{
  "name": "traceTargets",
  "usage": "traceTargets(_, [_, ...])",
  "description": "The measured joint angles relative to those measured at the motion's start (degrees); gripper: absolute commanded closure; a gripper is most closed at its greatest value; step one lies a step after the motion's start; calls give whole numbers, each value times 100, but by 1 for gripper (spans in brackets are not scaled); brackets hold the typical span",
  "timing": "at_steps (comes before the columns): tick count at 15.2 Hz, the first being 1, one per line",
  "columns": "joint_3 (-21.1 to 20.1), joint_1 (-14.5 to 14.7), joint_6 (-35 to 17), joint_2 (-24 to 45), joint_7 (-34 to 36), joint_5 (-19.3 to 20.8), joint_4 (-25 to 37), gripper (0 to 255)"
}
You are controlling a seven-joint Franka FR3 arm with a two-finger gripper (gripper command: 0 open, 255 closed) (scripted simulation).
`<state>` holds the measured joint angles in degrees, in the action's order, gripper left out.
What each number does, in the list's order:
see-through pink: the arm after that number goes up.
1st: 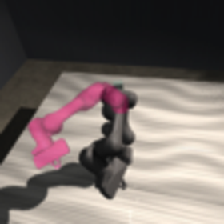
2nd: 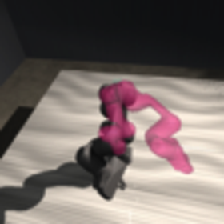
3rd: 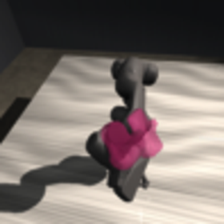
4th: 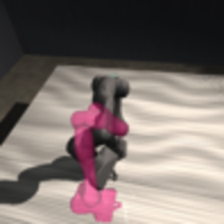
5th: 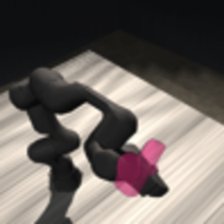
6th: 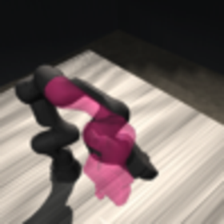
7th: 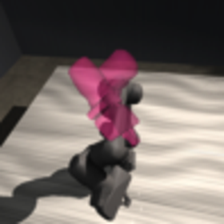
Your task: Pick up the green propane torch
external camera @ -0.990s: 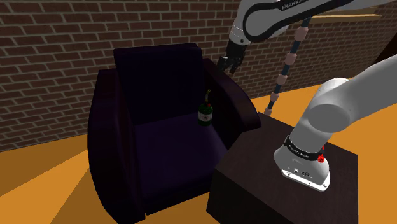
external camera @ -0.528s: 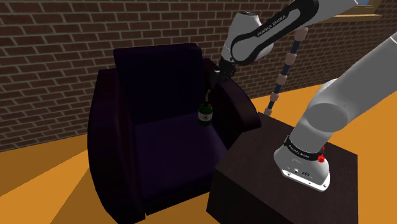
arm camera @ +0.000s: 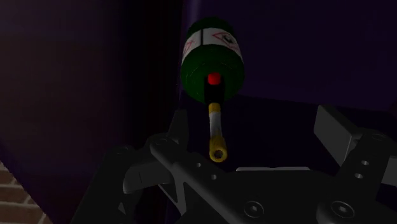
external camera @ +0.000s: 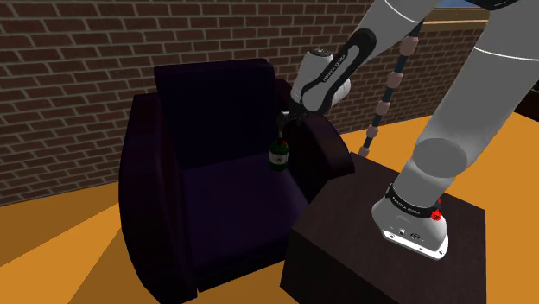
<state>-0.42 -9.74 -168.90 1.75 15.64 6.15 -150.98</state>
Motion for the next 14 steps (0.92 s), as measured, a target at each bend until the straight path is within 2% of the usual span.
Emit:
traceTargets(3, [248,73,-529,765,496,520,357,0])
traceTargets(5, [501,312,-873,1134,849,807,602,0])
traceTargets(7, [659,353,-1100,1428,1020,883,916,0])
traceTargets(8, [653,276,-1180,1557,1037,883,1089,0])
traceTargets(11, [1003,625,-1393,1671,1268,955,1173,0])
traceTargets(12, [1158,759,-1612,1686,1319,985,1101,0])
traceTargets(14, [1233,899,-1945,2098,1336,979,1177,0])
